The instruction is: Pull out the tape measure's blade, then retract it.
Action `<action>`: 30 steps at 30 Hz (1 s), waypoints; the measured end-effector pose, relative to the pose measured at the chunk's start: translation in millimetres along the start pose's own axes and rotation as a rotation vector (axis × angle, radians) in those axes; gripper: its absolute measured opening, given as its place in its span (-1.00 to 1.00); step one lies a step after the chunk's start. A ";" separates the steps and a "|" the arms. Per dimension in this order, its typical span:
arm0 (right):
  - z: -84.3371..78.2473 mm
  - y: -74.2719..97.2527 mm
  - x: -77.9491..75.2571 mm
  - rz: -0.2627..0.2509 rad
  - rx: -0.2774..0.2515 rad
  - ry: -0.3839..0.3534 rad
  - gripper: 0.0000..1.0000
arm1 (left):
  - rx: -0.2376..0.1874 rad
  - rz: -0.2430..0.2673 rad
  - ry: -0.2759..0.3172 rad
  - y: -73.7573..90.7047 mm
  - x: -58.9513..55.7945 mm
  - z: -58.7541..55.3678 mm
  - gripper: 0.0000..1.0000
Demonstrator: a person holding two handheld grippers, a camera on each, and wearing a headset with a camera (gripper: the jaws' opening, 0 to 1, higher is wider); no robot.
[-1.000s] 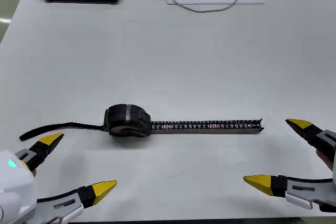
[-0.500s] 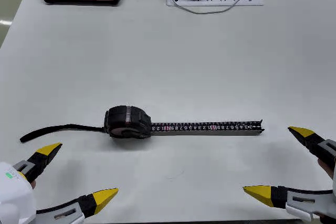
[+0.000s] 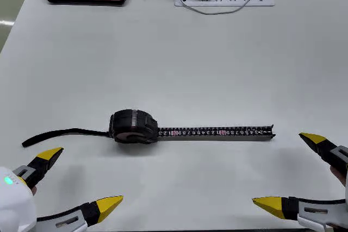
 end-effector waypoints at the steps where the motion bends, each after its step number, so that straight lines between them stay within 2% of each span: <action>1: -0.1 0.3 0.0 0.000 0.001 -0.001 0.98 | -0.002 0.000 0.000 0.0 0.2 0.4 0.73; 18: -2.2 0.4 2.1 0.001 0.003 -0.008 0.98 | -0.014 0.012 0.009 -1.2 2.8 4.8 0.73; 30: -2.9 1.7 4.5 0.001 0.007 -0.011 0.98 | -0.010 0.010 0.016 -0.7 1.8 2.8 0.73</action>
Point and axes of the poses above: the centre of the closed fingertips' face, and the gripper's own axes: y roughly backward along the fingers, x roughly to its left, z roughly out of its top, the point moved 2 cm from there along y, roughly backward along the fingers, and after that the axes turned 10 degrees about -x, right-handed, at the moved point
